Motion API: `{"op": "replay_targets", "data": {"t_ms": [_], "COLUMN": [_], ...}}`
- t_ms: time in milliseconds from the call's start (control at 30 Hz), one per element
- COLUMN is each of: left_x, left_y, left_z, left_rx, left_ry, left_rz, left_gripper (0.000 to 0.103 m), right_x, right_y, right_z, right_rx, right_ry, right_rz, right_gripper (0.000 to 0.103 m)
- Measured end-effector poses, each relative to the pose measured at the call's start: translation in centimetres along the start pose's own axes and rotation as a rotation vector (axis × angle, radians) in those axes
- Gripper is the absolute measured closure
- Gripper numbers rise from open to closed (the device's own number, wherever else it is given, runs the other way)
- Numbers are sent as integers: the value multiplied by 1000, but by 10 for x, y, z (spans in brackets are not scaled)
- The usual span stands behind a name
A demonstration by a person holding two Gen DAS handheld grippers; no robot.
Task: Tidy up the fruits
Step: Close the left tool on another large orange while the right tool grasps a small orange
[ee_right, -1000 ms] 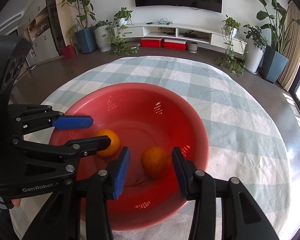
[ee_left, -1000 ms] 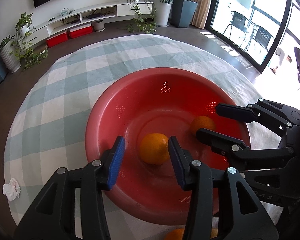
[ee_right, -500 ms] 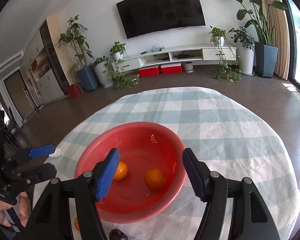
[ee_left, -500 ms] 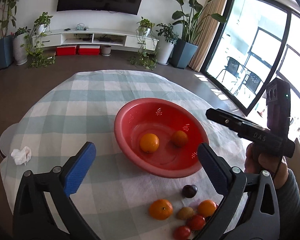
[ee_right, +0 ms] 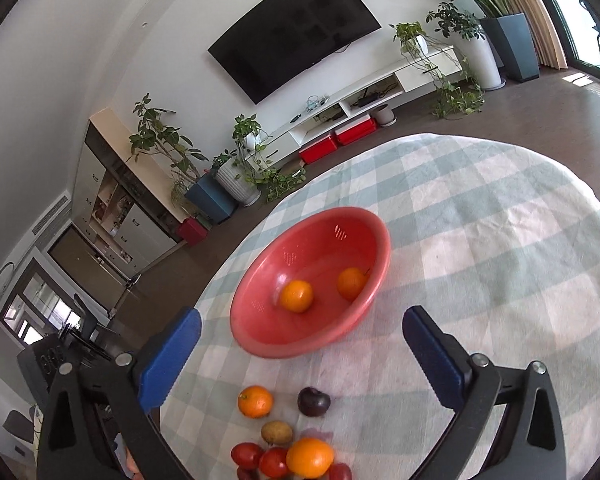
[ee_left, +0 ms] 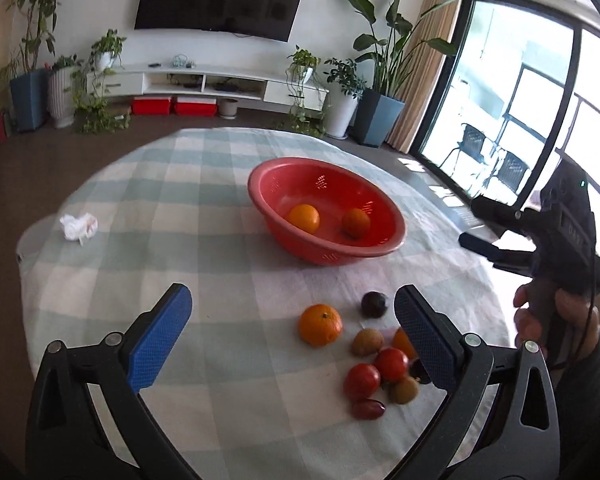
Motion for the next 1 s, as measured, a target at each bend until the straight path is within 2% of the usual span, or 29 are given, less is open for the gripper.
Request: {"op": "replay_targets", "data": {"t_ms": [100,200,333,467,633,767,900,1000], "left_x": [13,18,23,18,6,-2,-5,-4], "left_y": [-3,-6,-22,-38,-59,-74,-87,-97], "left_z": [7,9,3,-2,-9,-18,-28,-34], "left_rx": [14,4,-41,-83,-104,-93,-70,-66], "left_ry": [28,2,-105,-228,-332,-380,-395,-405], "left_rz": [32,66,161,229,302,348,390,416], "left_gripper": [0,0,0,0,0,1,16,19], "right_x": [25,48,68,81,80,80,80,79], "right_y": [1,-3,-5,-9,-5,-5,-7,-5], "right_z": [1,-1,-3,-6,-7,-10,-10,-9], "right_rx": [0,36,106,88,86,98,110,114], "right_ry": [-4,-16,8,-10,-10,-13,-4,7], "right_rz": [56,126,145,179,156,156,158,144], "right_gripper": [0,0,0,0,0,10,17,18]}}
Point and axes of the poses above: each gripper's, at about its wrist camera, not at the fingertips, and y roughly against the way its jaws point, z to its left, x to its underside, the point moved 8 cm from there along -y, roughly the way its jaws point, and after that the axes turned 14 degrees about z, right-handed, at the moved point
